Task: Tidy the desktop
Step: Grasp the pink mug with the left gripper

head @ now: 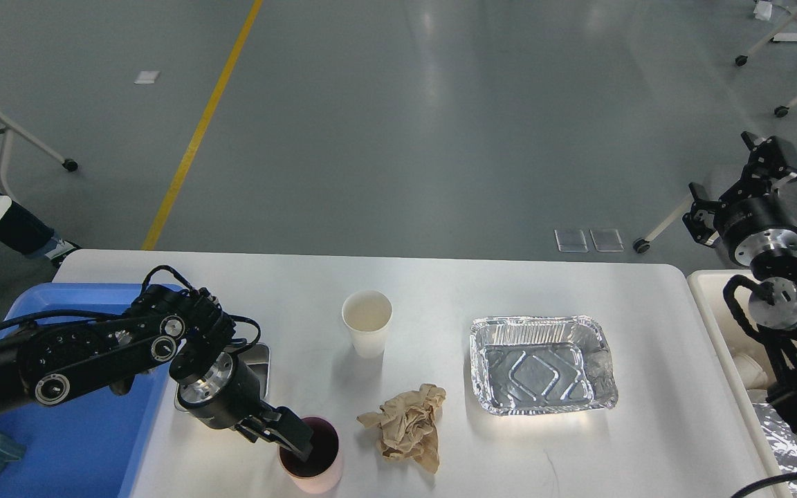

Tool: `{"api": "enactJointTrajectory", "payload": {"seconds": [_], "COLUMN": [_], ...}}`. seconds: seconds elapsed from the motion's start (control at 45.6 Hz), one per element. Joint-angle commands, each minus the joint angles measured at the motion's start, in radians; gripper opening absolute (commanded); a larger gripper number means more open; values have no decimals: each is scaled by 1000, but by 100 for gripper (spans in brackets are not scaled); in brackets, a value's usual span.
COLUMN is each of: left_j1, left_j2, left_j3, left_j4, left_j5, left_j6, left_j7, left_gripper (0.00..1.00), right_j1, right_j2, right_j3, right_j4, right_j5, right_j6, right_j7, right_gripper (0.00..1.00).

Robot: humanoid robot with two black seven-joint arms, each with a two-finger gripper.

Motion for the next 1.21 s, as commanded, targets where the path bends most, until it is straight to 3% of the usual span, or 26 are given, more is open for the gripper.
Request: {"api": "enactJointTrajectory", "payload": {"seconds": [0.0, 0.132, 0.307, 0.461, 0.922, 1.032, 1.185], "left_j1": [3, 1, 1, 4, 10, 10, 10], "left_j2": [-1, -2, -2, -11, -41, -51, -51], "left_j3": [0, 0, 0, 0, 2, 2, 2], "left_j4": [0, 0, 0, 0, 0, 0, 3], "left_j5": [1, 1, 8, 18, 39, 44, 68], "left_j6": [1, 1, 5, 5, -10, 2, 15], "left_j7": [4, 17, 56, 66, 96, 100, 100], "left_gripper": [98, 95, 71, 57, 35, 21, 14], "right_j1": [-1, -1, -1, -2, -4, -4, -4], "right_j2": [0, 0, 0, -5, -5, -5, -5], "right_j3": [0, 0, 0, 1, 6, 6, 6], "right_j4": [-1, -1, -1, -1, -1, -1, 0], "right_j5": [0, 0, 0, 0, 0, 0, 0], "right_j6": [0, 0, 0, 0, 2, 2, 2], "right_j7": [0, 0, 0, 0, 0, 0, 0], "right_gripper": [100, 100, 100, 100, 100, 100, 100]}}
